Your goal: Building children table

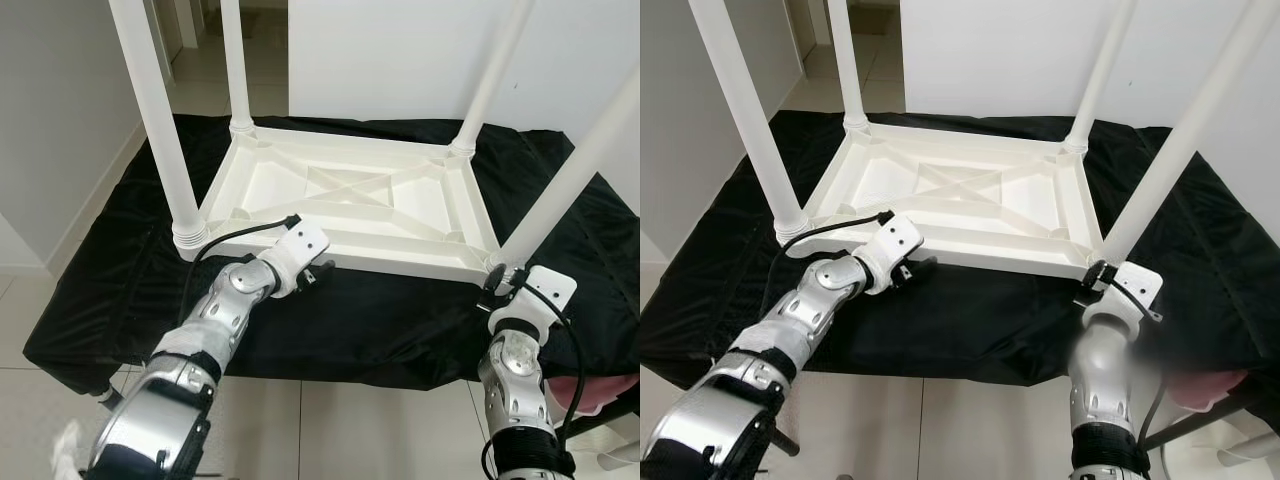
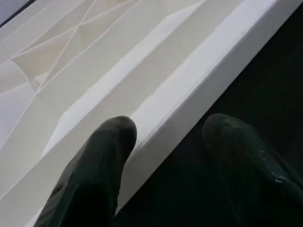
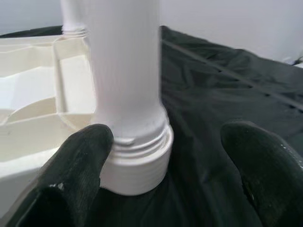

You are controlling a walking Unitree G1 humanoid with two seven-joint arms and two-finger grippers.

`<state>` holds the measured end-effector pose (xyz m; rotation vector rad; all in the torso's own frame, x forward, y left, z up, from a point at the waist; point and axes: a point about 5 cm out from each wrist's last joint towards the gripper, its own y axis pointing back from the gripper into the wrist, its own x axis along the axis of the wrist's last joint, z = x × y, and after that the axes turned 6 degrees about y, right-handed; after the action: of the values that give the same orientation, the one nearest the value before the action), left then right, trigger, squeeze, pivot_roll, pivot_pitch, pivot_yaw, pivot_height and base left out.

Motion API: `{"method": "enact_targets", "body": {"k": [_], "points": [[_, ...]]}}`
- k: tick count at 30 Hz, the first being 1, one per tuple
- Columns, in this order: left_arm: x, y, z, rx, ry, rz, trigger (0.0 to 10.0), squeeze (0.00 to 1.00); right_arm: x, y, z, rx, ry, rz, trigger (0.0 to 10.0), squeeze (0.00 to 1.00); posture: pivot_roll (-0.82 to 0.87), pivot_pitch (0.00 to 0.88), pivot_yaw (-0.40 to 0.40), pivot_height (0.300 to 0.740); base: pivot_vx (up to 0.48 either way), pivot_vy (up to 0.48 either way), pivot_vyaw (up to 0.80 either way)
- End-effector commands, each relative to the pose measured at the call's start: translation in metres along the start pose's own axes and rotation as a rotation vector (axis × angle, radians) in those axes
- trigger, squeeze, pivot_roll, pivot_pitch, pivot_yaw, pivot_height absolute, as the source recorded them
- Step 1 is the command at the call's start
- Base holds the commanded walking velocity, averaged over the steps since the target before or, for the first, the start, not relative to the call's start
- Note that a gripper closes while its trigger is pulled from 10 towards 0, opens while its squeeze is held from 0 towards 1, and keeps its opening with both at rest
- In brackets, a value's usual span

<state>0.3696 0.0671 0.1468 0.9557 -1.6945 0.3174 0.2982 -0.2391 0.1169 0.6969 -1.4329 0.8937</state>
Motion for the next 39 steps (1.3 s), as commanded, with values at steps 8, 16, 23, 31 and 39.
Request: {"method": "enact_targets", "body": {"k": [8,16,23,31,39], "points": [[0.003,-0.001,-0.031,0.327,-0.022,-0.031,10.0,0.0,0.005,0.014,-0.042,0.173,-0.039,0.028,10.0,0.0,0.0,0.037,0.016,0.74,0.0,0.0,0.0],[0.005,-0.004,-0.033,0.306,-0.032,-0.068,10.0,0.0,0.011,0.023,-0.067,0.318,-0.065,0.057,10.0,0.0,-0.01,0.04,0.024,0.74,0.0,0.0,0.0],[0.008,-0.009,-0.027,0.18,-0.009,-0.084,10.0,0.0,0.013,0.029,-0.078,0.38,-0.06,0.065,10.0,0.0,-0.01,0.059,0.037,0.74,0.0,0.0,0.0],[0.002,-0.011,-0.021,0.049,-0.034,-0.146,10.0,0.0,0.007,0.04,-0.074,0.406,-0.044,0.055,10.0,0.0,-0.03,0.107,0.056,0.74,0.0,0.0,0.0],[0.005,-0.012,-0.021,-0.011,0.004,-0.165,10.0,0.0,0.003,0.046,-0.064,0.39,-0.019,0.039,10.0,0.0,-0.06,0.144,0.061,0.74,0.0,0.0,0.0]]}}
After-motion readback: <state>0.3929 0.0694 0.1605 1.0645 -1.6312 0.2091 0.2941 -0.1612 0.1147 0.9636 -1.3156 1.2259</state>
